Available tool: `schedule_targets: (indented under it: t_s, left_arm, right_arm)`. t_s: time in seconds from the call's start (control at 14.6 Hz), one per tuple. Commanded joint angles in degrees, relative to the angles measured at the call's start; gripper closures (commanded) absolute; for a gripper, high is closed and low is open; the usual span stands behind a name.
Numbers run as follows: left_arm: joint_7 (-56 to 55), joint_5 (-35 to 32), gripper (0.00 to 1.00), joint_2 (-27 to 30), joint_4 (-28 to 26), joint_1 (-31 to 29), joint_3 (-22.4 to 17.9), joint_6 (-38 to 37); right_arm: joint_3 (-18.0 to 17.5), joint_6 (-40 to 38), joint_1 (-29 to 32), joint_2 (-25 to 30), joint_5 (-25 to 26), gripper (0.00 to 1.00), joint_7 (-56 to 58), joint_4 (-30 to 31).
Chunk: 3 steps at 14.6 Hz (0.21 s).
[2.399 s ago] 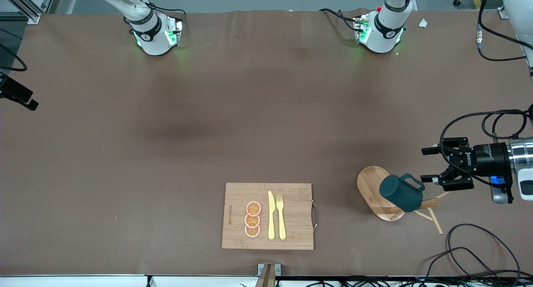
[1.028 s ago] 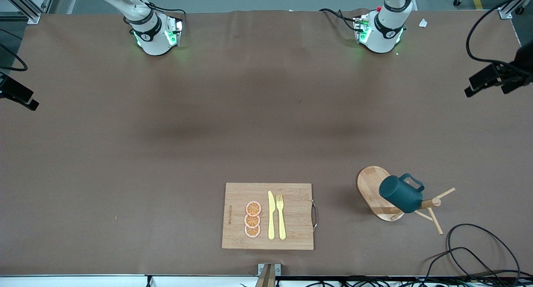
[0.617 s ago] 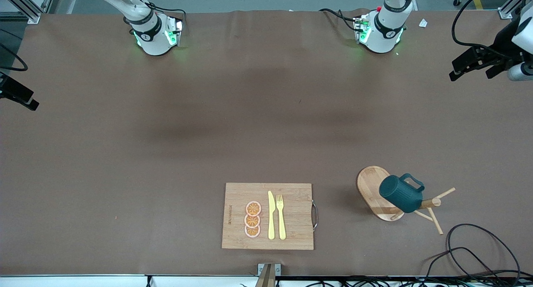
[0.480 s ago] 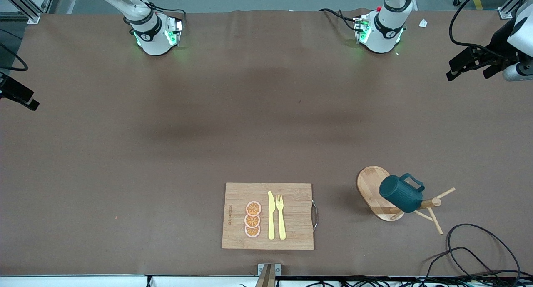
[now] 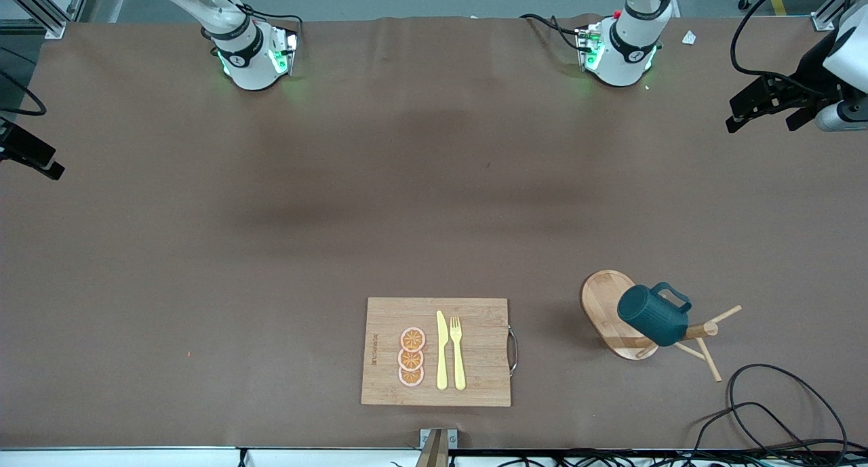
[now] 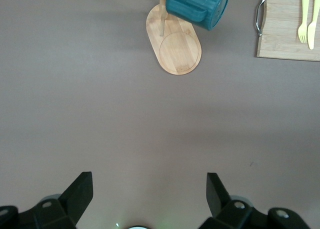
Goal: Pass cup and hang on rack
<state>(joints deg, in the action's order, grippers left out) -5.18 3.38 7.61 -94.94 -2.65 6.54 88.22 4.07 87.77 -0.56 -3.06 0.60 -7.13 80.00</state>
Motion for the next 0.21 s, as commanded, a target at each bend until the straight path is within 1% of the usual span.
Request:
schedule_targets:
  t_s: [0.0, 0.14]
  left_arm:
    - [2.8, -1.4, 0.00, -0.9, 1.8, -0.1, 0.1, -0.2]
    - [4.0, -2.8, 0.00, -0.9, 1.7, 0.1, 0.1, -0.4]
  right_arm:
    - [-0.4, -0.6, 0.5, 0.2, -0.6, 0.00, -0.1, -0.4]
    - [-0.4, -0.5, 0.5, 0.2, -0.6, 0.00, -0.2, -0.4]
